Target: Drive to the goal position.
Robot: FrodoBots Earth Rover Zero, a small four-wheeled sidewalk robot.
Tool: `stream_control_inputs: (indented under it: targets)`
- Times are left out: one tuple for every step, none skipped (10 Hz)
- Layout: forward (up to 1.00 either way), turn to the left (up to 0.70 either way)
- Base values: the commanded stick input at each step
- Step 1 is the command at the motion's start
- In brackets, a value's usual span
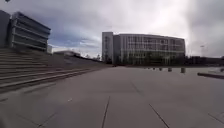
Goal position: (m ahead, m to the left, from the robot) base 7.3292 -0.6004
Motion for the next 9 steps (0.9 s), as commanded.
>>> stream_control_inputs:
  targets:
    - [0.70,0.00]
    - [0.70,0.00]
    - [0.70,0.00]
    - [0.70,0.00]
    - [0.70,0.00]
    - [0.70,0.00]
    - [0.70,0.00]
    - [0.70,0.00]
    - [0.70,0.00]
